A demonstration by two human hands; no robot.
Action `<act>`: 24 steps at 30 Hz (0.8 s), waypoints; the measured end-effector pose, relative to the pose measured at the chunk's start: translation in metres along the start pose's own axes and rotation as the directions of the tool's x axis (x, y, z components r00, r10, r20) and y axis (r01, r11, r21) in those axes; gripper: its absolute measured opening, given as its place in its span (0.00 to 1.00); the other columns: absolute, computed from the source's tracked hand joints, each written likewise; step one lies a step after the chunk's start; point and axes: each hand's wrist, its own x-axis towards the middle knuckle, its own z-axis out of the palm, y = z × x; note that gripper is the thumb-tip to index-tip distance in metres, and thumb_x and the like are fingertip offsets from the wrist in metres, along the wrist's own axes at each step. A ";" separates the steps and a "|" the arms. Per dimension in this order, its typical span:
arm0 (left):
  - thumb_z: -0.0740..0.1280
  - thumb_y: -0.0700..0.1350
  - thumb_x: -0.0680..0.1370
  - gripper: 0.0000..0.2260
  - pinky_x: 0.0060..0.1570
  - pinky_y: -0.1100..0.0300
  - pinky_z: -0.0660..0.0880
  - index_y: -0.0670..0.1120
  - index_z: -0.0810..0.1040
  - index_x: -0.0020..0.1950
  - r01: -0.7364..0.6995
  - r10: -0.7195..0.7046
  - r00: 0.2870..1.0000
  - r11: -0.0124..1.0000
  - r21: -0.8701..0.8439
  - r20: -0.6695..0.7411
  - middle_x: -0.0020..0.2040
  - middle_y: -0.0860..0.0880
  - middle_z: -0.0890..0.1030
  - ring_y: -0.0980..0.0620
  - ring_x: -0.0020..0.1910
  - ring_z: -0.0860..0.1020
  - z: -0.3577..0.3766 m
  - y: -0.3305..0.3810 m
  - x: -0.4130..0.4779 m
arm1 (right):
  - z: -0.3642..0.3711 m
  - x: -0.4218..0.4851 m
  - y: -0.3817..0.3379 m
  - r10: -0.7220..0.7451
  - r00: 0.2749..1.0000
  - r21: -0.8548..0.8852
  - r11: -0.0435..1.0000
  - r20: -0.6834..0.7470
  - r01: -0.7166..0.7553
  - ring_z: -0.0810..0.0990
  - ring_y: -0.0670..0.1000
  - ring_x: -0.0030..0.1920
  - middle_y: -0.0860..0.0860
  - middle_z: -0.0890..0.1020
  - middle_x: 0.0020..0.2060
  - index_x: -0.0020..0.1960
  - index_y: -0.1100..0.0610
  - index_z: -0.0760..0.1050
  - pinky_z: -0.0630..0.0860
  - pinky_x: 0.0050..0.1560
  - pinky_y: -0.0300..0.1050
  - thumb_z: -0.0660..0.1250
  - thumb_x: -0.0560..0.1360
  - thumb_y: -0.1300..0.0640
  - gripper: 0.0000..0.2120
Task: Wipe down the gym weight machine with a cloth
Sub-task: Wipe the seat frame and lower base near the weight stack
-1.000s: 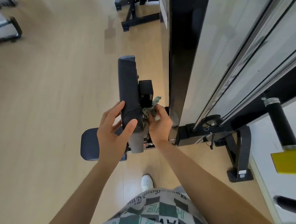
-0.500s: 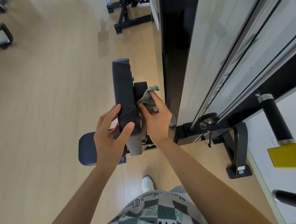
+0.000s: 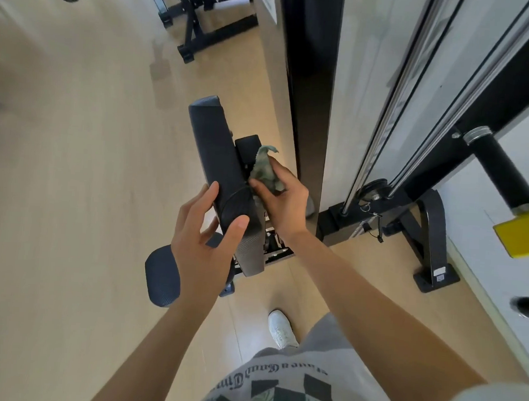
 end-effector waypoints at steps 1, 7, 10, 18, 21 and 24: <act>0.73 0.51 0.75 0.28 0.53 0.47 0.83 0.41 0.74 0.72 -0.001 0.001 1.000 1.000 0.001 0.005 0.65 0.44 0.77 0.46 0.67 0.76 -0.001 0.000 0.001 | 0.000 -0.001 0.001 -0.005 1.000 -0.005 1.000 -0.007 0.005 0.81 0.43 0.55 0.50 0.83 0.54 0.66 0.59 0.78 0.75 0.60 0.33 0.75 0.74 0.61 0.21; 0.73 0.50 0.75 0.27 0.51 0.50 0.83 0.40 0.75 0.71 -0.029 0.029 0.999 0.999 0.032 -0.016 0.64 0.44 0.78 0.46 0.66 0.77 0.001 0.000 0.001 | -0.001 -0.009 0.021 0.175 0.983 0.025 0.984 0.048 -0.177 0.80 0.35 0.51 0.39 0.82 0.49 0.63 0.56 0.81 0.77 0.58 0.34 0.73 0.75 0.61 0.16; 0.72 0.50 0.76 0.27 0.52 0.53 0.83 0.41 0.74 0.72 -0.037 0.040 0.998 0.998 0.058 -0.047 0.65 0.45 0.78 0.51 0.65 0.77 0.006 0.000 -0.001 | -0.001 -0.009 0.040 0.290 0.942 -0.042 0.957 0.171 -0.287 0.81 0.38 0.51 0.44 0.83 0.51 0.66 0.57 0.79 0.76 0.60 0.35 0.73 0.76 0.60 0.19; 0.69 0.50 0.77 0.25 0.60 0.49 0.80 0.49 0.71 0.73 0.053 -0.051 0.990 0.999 0.012 -0.130 0.69 0.53 0.76 0.49 0.69 0.75 0.017 0.004 -0.010 | -0.002 -0.004 0.061 0.320 0.909 -0.273 0.930 0.269 -0.247 0.78 0.43 0.46 0.55 0.82 0.51 0.59 0.60 0.80 0.72 0.46 0.25 0.69 0.79 0.63 0.09; 0.69 0.50 0.78 0.24 0.61 0.45 0.79 0.50 0.70 0.74 0.064 -0.064 0.987 0.998 -0.007 -0.150 0.70 0.52 0.76 0.49 0.70 0.75 0.020 0.004 -0.014 | -0.002 -0.007 0.054 0.280 0.927 -0.224 0.948 0.249 -0.226 0.82 0.49 0.51 0.51 0.84 0.50 0.59 0.57 0.80 0.78 0.54 0.36 0.70 0.78 0.59 0.10; 0.69 0.50 0.78 0.25 0.59 0.41 0.80 0.49 0.71 0.74 0.044 -0.044 0.987 0.999 0.002 -0.152 0.70 0.52 0.76 0.48 0.69 0.75 0.020 0.000 -0.013 | -0.004 -0.008 0.034 0.202 0.963 -0.051 0.979 0.179 -0.195 0.82 0.44 0.52 0.48 0.84 0.49 0.59 0.58 0.81 0.79 0.60 0.41 0.71 0.78 0.59 0.10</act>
